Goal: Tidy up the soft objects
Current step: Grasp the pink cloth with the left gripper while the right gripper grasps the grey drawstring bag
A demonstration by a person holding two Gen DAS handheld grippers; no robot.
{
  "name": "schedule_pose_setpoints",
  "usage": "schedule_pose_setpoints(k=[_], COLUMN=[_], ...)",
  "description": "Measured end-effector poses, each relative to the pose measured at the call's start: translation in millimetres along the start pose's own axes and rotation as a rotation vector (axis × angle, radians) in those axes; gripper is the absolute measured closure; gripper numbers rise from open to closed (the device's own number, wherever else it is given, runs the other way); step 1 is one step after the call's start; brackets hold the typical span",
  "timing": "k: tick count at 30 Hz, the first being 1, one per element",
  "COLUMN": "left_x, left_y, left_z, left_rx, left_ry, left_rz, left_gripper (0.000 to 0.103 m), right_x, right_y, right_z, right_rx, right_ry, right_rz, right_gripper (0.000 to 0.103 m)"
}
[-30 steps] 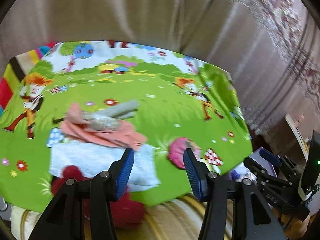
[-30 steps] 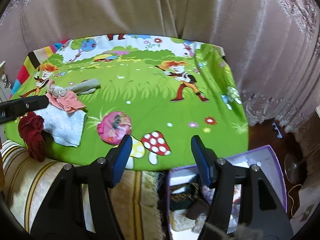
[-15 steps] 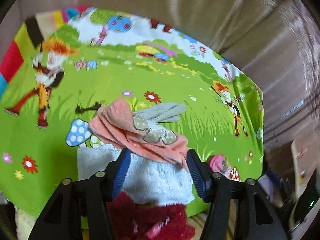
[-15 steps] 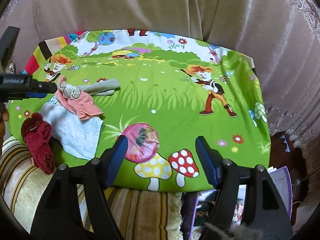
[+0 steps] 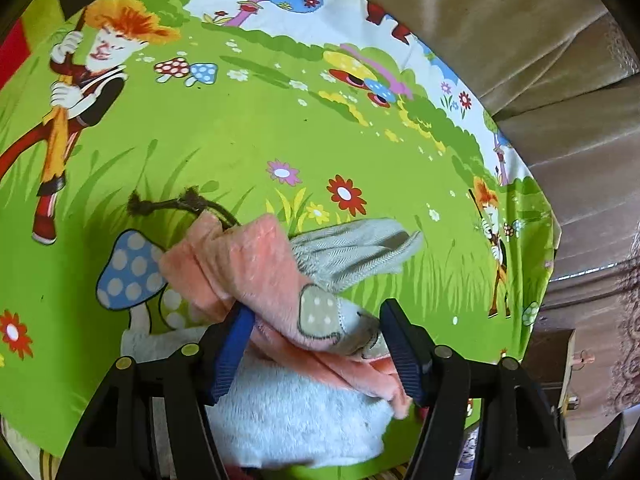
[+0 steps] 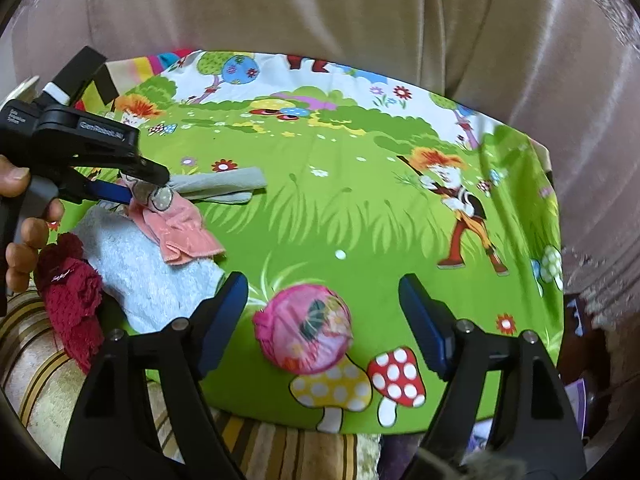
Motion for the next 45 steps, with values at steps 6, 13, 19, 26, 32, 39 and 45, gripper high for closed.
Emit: schedule_pose_setpoints(k=[6,13,19,26,32,39,45], left_x=[-3.2,-8.1,-19.7,-33.4,-40.7,-38.3,-30.3], left_y=[0.0,31.2,50.2,69.4,81.7,69.4,68.0], left_z=[5.4,18.5,38.6,70.5,86.9,81.5,63.8], left_rx=[0.03,0.083,0.074,0.023,-0.111,-0.193,-0.247], left_ry=[-0.005,0.018,0.06,0.153,0.132,0.052,-0.036], left_rz=[-0.025,-0.12,-0.221,-0.366,-0.459,-0.452,-0.471], left_gripper=[0.08,0.083,0.083,0.083,0.083,0.083,0.083], right_x=[-13.6,-35.4,-55.7,-69.3,-76.4,-76.4,-69.1], right_y=[-18.8,-48.4,-73.9,-106.1,-121.5,-147.4,-164.4], right_z=[14.1,36.2,61.2,88.3,101.0,129.1,135.5], right_rx=[-0.019,-0.046,-0.086,-0.112,-0.104,-0.142,-0.184], right_ry=[0.061,0.143,0.22,0.338,0.411,0.573,0.544], right_rz=[0.015,0.041,0.049,0.072,0.075,0.072,0.117], right_gripper=[0.02,0.018,0.018,0.016,0.016,0.012,0.025])
Point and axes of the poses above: each gripper's, at about its wrist camera, not at the fingertips, and y roughly against the way its jaws point, z to its left, x to its underside, the point moved 6 cm from there along -y, roughly the way its jaws point, and after that the axes turned 8 degrees about -x, right-handed, at the moved point
